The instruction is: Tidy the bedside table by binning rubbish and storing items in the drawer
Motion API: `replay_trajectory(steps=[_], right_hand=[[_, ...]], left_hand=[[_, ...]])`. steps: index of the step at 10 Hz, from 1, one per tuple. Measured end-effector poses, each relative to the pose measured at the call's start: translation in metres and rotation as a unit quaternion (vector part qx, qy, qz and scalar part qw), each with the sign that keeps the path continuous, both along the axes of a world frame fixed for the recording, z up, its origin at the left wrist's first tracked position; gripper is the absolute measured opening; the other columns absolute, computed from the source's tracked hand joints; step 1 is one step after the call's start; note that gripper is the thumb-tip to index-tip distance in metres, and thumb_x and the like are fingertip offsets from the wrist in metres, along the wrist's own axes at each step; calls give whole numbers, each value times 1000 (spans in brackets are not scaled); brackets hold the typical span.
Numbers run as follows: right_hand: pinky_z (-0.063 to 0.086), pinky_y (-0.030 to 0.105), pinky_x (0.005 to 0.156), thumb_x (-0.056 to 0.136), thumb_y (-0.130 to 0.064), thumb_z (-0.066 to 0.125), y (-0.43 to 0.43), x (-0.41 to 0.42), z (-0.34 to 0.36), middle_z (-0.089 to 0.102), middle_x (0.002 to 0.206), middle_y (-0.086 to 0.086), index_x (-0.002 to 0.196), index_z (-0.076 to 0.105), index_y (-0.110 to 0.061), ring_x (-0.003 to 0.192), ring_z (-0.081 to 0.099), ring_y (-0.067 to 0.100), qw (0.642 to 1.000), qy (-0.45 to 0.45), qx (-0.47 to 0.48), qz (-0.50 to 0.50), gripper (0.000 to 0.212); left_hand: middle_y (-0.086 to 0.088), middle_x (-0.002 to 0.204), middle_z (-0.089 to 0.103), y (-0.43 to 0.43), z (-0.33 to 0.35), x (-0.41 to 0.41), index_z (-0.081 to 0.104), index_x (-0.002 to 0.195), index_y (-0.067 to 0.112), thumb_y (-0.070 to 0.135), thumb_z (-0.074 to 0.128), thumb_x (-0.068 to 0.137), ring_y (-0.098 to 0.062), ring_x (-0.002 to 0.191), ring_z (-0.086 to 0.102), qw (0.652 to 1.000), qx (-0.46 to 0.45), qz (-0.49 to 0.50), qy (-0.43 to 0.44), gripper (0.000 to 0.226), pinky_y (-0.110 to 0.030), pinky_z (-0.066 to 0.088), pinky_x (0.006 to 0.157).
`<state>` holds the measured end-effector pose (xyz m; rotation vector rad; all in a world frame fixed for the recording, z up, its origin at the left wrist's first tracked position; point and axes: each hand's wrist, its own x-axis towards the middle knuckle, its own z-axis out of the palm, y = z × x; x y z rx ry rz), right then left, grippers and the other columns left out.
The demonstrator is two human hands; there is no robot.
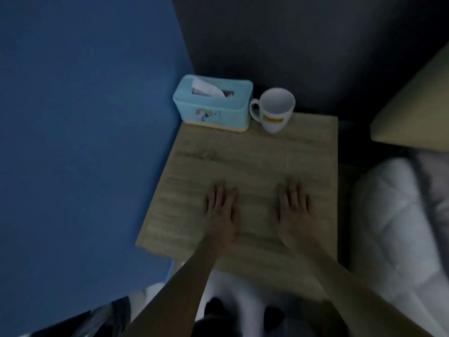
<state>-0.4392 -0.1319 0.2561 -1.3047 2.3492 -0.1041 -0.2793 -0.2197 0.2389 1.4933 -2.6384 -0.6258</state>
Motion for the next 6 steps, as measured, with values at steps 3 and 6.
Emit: replay_trajectory(steps=[3, 6], right_hand=[[36, 56, 104, 79, -24, 62, 111, 91, 16, 37, 146, 25, 136, 42, 0, 134, 35, 43, 999, -35, 31, 0, 64], [18, 46, 115, 93, -25, 44, 147, 142, 118, -5, 159, 11, 149, 9, -15, 145, -7, 32, 990, -76, 50, -112, 67]], left_hand=[[-15, 159, 11, 81, 29, 67, 19, 147, 25, 21, 36, 88, -36, 147, 8, 983, 127, -111, -68, 61, -53, 24, 114], [-1, 161, 2, 120, 132, 96, 19, 149, 26, 7, 40, 94, -21, 149, 2, 961, 190, -149, -133, 62, -45, 18, 117]])
